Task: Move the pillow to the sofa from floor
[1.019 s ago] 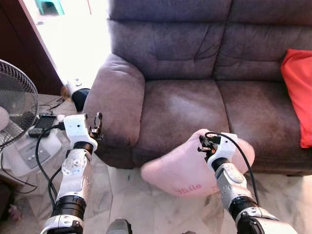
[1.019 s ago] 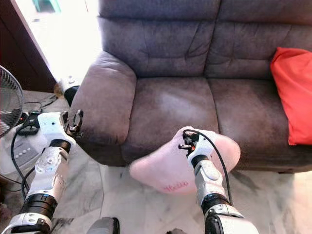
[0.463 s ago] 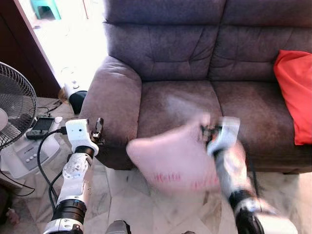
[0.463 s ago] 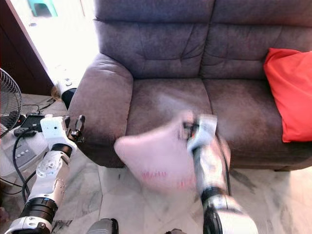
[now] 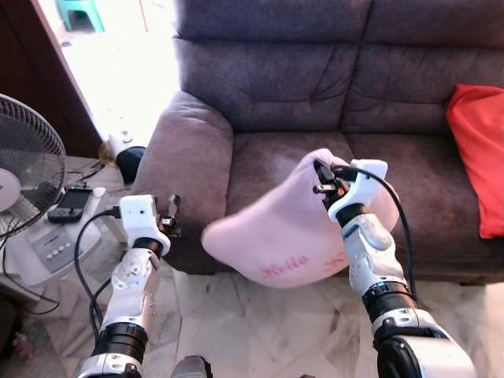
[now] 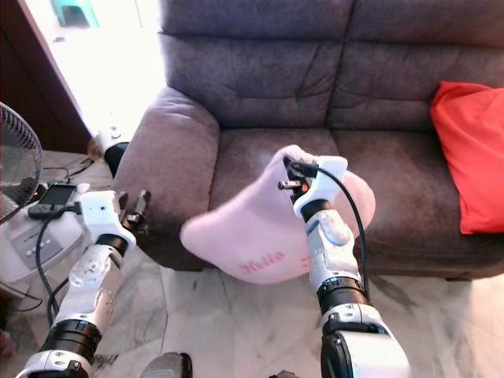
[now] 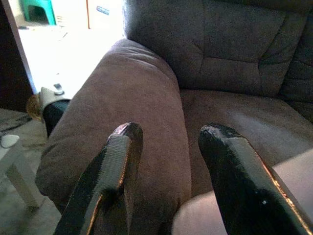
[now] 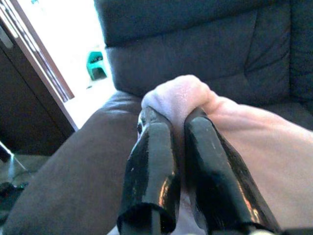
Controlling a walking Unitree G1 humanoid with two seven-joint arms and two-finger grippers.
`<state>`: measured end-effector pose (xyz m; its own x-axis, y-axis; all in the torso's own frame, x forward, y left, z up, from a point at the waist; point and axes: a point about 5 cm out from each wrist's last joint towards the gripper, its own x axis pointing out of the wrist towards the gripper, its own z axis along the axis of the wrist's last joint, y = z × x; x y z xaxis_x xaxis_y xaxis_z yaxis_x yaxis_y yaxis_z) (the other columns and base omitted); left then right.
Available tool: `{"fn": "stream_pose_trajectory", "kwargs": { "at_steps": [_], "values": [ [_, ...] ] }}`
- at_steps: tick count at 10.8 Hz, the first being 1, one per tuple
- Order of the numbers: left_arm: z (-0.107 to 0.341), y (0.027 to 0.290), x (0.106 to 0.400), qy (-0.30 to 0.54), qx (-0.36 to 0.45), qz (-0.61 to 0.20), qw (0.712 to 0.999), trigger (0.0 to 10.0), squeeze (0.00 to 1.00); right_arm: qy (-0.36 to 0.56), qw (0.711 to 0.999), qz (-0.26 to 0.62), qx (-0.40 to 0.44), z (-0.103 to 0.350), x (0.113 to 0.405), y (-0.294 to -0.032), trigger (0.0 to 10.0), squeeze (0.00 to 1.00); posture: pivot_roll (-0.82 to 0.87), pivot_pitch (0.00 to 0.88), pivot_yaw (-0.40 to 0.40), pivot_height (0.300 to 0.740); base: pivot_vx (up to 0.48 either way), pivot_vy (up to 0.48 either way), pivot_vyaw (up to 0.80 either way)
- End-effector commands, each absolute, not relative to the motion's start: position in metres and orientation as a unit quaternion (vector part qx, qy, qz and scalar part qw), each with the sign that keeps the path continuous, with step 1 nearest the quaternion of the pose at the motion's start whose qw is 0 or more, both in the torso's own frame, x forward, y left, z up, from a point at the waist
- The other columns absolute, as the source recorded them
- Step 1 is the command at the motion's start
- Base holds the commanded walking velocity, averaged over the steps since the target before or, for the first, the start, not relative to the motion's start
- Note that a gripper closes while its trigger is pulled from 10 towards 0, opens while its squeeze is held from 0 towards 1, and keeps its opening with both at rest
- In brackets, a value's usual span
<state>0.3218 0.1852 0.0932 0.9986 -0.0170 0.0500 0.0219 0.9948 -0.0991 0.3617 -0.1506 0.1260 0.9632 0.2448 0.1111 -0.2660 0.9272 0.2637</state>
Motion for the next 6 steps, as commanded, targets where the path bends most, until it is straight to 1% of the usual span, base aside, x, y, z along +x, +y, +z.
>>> {"fn": "stream_pose_trajectory", "kwargs": {
  "at_steps": [1,2,3,5,6],
  "values": [
    [0.091,0.185,0.321,-0.016,-0.065,-0.012,0.998,10.0,0.00,-0.121,0.968,0.153,0.158,0.168,0.367,-0.147,10.0,0.00,0.07,0.019,-0.036,0.740,0.000,0.000,0.00],
    [0.091,0.186,0.321,-0.016,-0.063,-0.012,0.998,10.0,0.00,-0.136,0.963,0.166,0.164,0.180,0.368,-0.142,10.0,0.00,0.07,0.017,-0.037,0.740,0.000,0.000,0.00],
    [0.091,0.185,0.322,-0.015,-0.064,-0.012,0.998,10.0,0.00,-0.168,0.949,0.198,0.177,0.205,0.368,-0.133,10.0,0.00,0.07,0.018,-0.040,0.740,0.000,0.000,0.00],
    [0.087,0.187,0.322,0.002,-0.086,-0.003,0.996,10.0,0.00,-0.190,0.937,0.220,0.193,0.227,0.367,-0.124,10.0,0.00,0.07,0.032,-0.049,0.740,0.000,0.000,0.00],
    [0.085,0.187,0.322,0.010,-0.104,-0.003,0.995,10.0,1.00,-0.186,0.936,0.229,0.191,0.227,0.365,-0.122,10.0,0.00,0.07,0.038,-0.052,0.740,0.000,0.000,0.00]
  ]
}}
